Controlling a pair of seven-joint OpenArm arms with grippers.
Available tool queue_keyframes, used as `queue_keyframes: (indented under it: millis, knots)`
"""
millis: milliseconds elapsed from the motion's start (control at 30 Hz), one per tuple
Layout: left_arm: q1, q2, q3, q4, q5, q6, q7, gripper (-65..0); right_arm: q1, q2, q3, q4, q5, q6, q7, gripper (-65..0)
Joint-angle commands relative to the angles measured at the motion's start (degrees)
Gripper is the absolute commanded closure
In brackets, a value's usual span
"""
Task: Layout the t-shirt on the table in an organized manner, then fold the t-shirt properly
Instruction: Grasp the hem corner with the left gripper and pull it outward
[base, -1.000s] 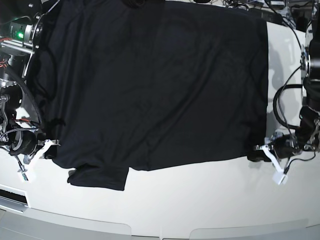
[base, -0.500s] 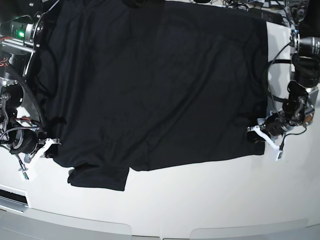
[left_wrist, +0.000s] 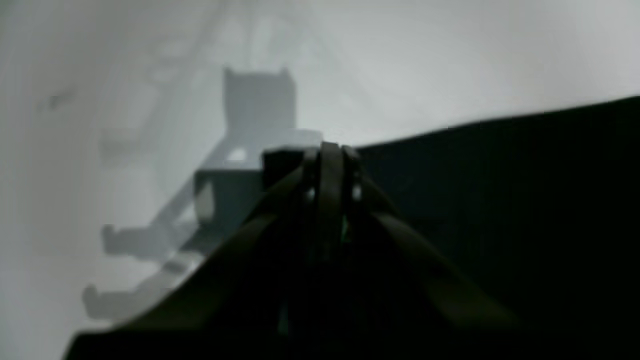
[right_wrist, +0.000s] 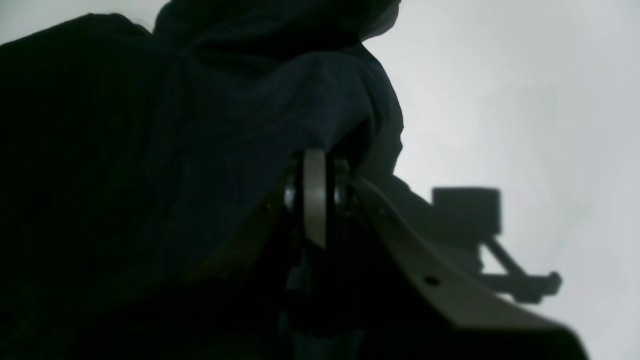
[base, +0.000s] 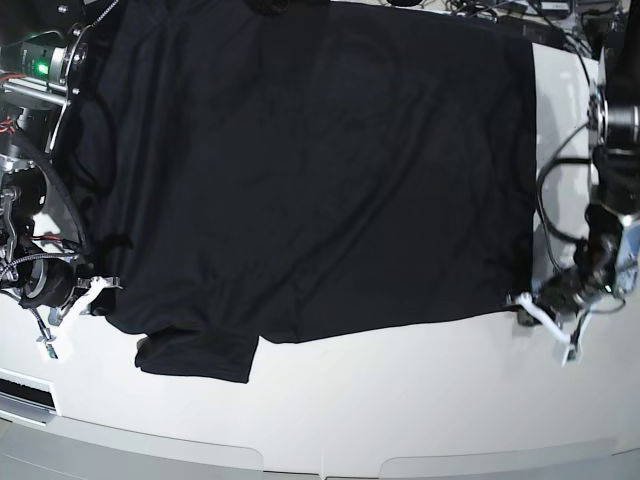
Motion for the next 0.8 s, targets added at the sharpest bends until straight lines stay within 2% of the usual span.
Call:
queue_keyframes:
  millis: [0,67,167,300,333,367,533,767]
  knots:
    - [-2.16,-1.11,-0.07,0.79,-1.88,-0.59,0.0,0.0,1.68,0.85,0.26,1.16,1.05,0.0,1.38,0.0]
    - [-2.16,-1.64,-0.24,0.79,-3.15,0.35,0.46,0.0,1.66,0.9,0.26,1.16,1.03,0.0,1.31,0.0]
    - [-1.64,-2.08,-0.24,0.79,-3.15,5.46,0.96,-1.3,1.68,1.03,0.26,1.16,1.05,0.0,1.31,0.0]
    - [0.24,-2.34,-1.68,0.79,-3.17,11.74,0.9,-30.2,1.68,0.96,0.26,1.16,1.05,-0.02,1.31,0.0]
    - [0.76,-2.34,-2.73,0.79,-3.19,13.05,0.87,-34.3,1.68,0.96,0.26,1.16,1.05,-0.02,1.31,0.0]
    - [1.51,-2.34,-3.96,0.79,-3.23,14.01,0.87,-35.4,1.68,0.96,0.26,1.16,1.05,-0.02,1.31,0.0]
    - [6.27,-2.16,-7.91,0.76,-5.09,12.9,1.81,-35.4,1.68,0.96,0.26,1.16,1.07,0.0,1.33,0.0]
    - [11.98,-0.35,-7.89,0.76,-7.34,3.32,2.34,-35.3,1.68,0.96,0.26,1.16,1.51,-0.02,1.31,0.0]
